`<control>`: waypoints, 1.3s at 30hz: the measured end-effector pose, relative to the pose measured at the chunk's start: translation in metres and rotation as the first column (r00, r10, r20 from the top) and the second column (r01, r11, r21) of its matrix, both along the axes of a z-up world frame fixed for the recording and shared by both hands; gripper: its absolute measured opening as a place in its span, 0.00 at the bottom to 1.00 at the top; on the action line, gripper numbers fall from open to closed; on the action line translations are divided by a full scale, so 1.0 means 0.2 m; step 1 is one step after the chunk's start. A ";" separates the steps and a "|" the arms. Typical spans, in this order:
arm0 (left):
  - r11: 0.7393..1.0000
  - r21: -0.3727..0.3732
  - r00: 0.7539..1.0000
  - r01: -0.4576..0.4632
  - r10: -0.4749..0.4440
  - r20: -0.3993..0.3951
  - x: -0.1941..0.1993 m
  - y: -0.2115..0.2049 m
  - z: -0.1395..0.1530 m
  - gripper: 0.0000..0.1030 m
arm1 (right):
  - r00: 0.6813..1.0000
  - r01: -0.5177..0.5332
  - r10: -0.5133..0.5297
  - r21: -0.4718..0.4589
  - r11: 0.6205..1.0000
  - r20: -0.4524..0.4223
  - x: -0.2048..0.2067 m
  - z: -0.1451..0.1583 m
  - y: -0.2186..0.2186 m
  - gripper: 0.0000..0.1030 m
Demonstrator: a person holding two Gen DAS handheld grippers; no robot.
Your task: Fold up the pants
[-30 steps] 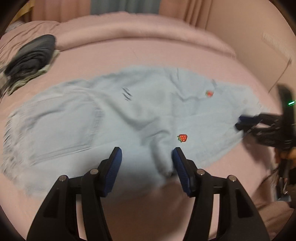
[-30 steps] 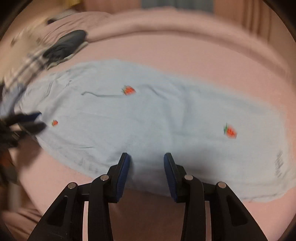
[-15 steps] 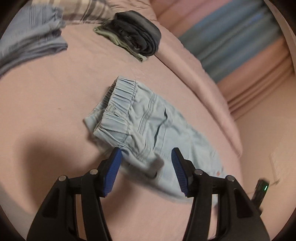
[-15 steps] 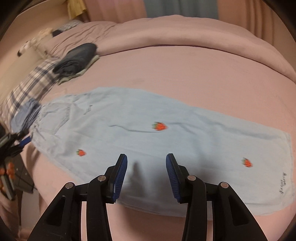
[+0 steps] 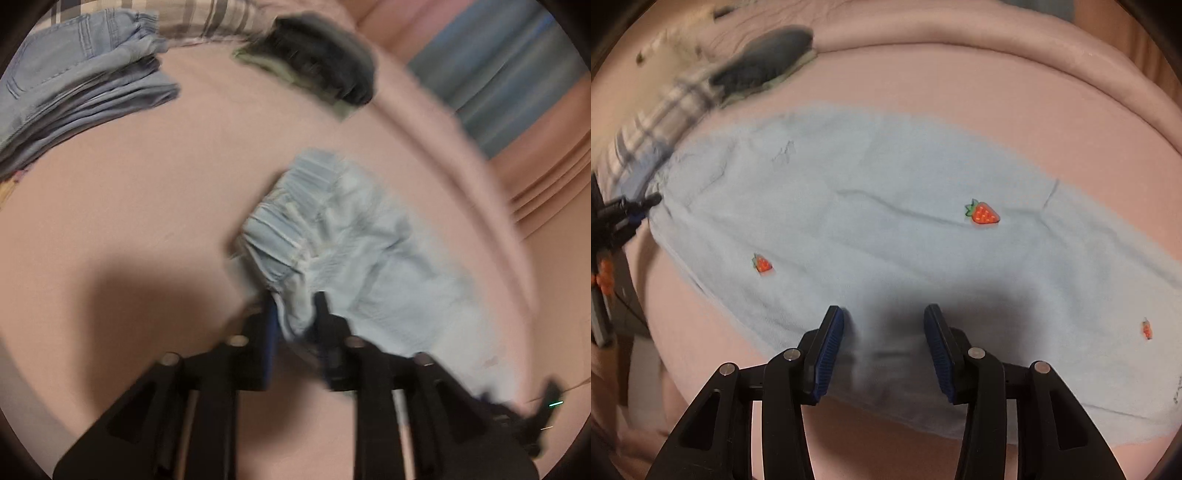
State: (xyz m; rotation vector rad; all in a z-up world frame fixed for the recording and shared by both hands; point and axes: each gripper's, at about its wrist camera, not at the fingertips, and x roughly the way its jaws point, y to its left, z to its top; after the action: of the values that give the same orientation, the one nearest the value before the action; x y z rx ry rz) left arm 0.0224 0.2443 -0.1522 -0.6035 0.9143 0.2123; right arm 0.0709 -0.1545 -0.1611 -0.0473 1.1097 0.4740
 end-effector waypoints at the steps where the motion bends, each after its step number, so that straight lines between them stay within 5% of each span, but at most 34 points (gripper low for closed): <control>1: 1.000 0.029 1.000 -0.011 0.012 -0.008 -0.01 0.01 0.01 0.50 | 1.000 -0.022 0.022 -0.008 1.000 0.001 0.00 0.01 0.01 0.48; 3: 0.997 0.076 1.000 0.001 -0.001 -0.003 -0.01 0.02 0.08 0.55 | 0.998 -0.044 0.043 -0.006 0.999 -0.036 0.03 0.05 0.01 0.48; 6: 0.982 0.187 1.000 0.019 -0.021 0.012 -0.04 -0.02 0.18 0.58 | 0.997 -0.034 0.046 0.166 0.986 -0.070 0.18 0.13 -0.02 0.48; 10: 0.936 0.351 0.999 -0.039 0.034 0.020 -0.10 -0.03 0.26 0.58 | 0.998 0.001 0.017 0.291 0.957 -0.057 0.47 0.21 0.03 0.49; 14: 0.949 0.313 0.999 -0.030 0.018 0.043 -0.05 -0.01 0.26 0.56 | 0.987 0.026 0.044 0.419 0.907 -0.155 0.76 0.15 0.16 0.49; 20: 0.951 0.246 0.969 0.187 -0.220 0.111 0.20 -0.27 0.28 0.57 | 0.925 0.066 0.137 0.505 0.860 -0.355 1.03 -0.02 0.36 0.49; 24: 0.907 0.254 0.923 0.337 -0.371 0.099 0.41 -0.47 0.20 0.57 | 0.875 0.035 0.233 0.537 0.843 -0.424 0.95 -0.05 0.41 0.43; 29: 0.884 0.295 0.928 0.362 -0.372 -0.023 0.54 -0.47 0.02 0.53 | 0.832 -0.119 0.366 0.509 0.852 -0.417 0.71 -0.06 0.46 0.42; 33: 0.890 0.281 0.929 0.360 -0.369 -0.022 0.51 -0.39 -0.04 0.42 | 0.834 -0.040 0.334 0.557 0.830 -0.439 0.78 -0.10 0.46 0.39; 35: 0.889 0.281 0.929 0.362 -0.370 -0.026 0.50 -0.39 -0.03 0.39 | 0.840 0.006 0.313 0.584 0.812 -0.444 0.83 -0.11 0.47 0.19; 39: 0.884 0.283 0.926 0.372 -0.375 -0.044 0.49 -0.38 -0.04 0.28 | 0.864 0.012 0.290 0.593 0.805 -0.411 0.92 -0.05 0.51 0.13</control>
State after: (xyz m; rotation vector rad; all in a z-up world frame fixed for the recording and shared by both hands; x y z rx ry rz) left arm 0.1207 0.1690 -0.1611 -0.1501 0.9490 -0.0093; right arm 0.2552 -0.0518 -0.1715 0.5645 1.4161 0.9921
